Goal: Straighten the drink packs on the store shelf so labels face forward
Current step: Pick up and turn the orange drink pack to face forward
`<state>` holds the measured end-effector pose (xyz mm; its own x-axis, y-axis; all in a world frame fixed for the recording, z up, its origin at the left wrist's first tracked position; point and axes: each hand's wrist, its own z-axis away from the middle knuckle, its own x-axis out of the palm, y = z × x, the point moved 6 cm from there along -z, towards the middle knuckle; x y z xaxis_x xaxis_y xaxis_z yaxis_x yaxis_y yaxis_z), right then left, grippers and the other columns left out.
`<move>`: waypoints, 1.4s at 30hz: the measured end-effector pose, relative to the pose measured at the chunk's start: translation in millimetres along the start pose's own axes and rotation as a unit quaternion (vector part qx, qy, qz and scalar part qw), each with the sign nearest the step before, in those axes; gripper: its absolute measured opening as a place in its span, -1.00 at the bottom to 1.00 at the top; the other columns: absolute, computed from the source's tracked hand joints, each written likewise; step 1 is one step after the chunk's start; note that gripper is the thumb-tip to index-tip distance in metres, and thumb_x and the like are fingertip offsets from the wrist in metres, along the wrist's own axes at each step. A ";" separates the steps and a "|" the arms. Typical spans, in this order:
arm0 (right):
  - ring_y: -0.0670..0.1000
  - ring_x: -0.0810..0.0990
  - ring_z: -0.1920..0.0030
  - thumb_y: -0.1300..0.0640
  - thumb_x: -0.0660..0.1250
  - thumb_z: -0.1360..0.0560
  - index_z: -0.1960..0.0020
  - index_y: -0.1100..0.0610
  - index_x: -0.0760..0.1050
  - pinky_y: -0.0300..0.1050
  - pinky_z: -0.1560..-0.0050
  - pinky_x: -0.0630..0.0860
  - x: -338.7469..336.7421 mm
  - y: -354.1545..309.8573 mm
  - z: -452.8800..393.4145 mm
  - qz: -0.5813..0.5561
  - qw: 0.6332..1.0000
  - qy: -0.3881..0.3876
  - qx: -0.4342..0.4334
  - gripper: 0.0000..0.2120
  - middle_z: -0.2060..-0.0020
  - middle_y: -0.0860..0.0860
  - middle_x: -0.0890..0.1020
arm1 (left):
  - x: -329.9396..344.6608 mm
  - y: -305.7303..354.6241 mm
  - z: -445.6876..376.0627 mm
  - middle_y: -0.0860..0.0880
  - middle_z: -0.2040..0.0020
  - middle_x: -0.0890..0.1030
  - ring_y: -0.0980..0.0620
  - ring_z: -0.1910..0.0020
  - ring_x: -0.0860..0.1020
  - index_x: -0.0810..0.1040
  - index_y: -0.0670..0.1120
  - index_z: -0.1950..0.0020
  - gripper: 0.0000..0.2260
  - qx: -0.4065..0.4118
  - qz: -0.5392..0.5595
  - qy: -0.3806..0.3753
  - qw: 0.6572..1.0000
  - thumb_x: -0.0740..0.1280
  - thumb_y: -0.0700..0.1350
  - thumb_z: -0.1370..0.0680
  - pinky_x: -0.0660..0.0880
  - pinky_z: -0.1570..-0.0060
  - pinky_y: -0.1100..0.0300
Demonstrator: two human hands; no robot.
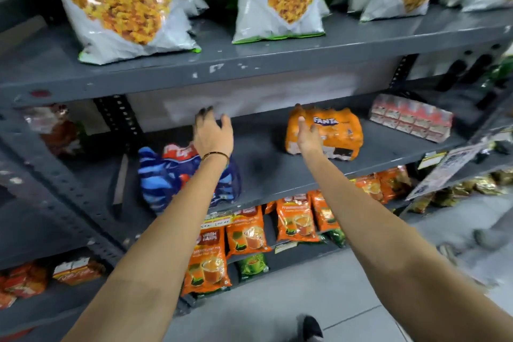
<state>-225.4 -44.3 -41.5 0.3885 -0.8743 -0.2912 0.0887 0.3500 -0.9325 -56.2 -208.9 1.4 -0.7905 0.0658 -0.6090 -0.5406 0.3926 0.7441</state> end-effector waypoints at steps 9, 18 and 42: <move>0.26 0.35 -0.41 -0.15 0.08 -0.59 -0.45 0.30 0.25 0.14 -0.39 0.30 -132.6 36.5 -128.7 0.066 0.988 0.127 0.061 -0.38 -0.41 0.26 0.38 | 194.2 94.1 11.1 -0.26 -0.37 0.46 -0.23 -0.33 0.43 0.46 -0.20 -0.33 -0.46 -0.091 0.097 -0.264 0.955 0.03 0.17 -0.60 0.35 -0.27 0.04; 0.25 0.39 -0.39 -0.29 0.18 -0.50 -0.50 0.09 0.19 0.28 -0.39 0.30 -122.9 50.5 -225.2 -0.009 0.958 -0.165 0.235 -0.30 -0.45 0.15 0.36 | 288.8 81.9 -32.9 -0.20 -0.27 0.54 -0.25 -0.20 0.53 0.43 -0.07 -0.35 -0.32 -0.258 0.166 -0.319 0.897 0.07 0.38 -0.46 0.43 -0.26 -0.17; 0.22 0.35 -0.40 -0.15 -0.02 -0.62 -0.47 0.23 0.21 0.14 -0.42 0.27 -159.7 45.1 -196.8 -0.083 0.993 -0.008 0.082 -0.42 -0.43 0.20 0.36 | 221.0 62.7 42.3 -0.23 -0.34 0.47 -0.20 -0.31 0.46 0.28 -0.21 -0.44 -0.27 -0.135 0.154 -0.251 0.946 0.48 -0.42 -0.32 0.43 -0.26 -0.07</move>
<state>-463.9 44.9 -79.0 0.3702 -0.9197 -0.1311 0.3012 0.2523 -0.9196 -252.6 -130.9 -98.1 -0.7224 0.5926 -0.3562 -0.4149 0.0405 0.9090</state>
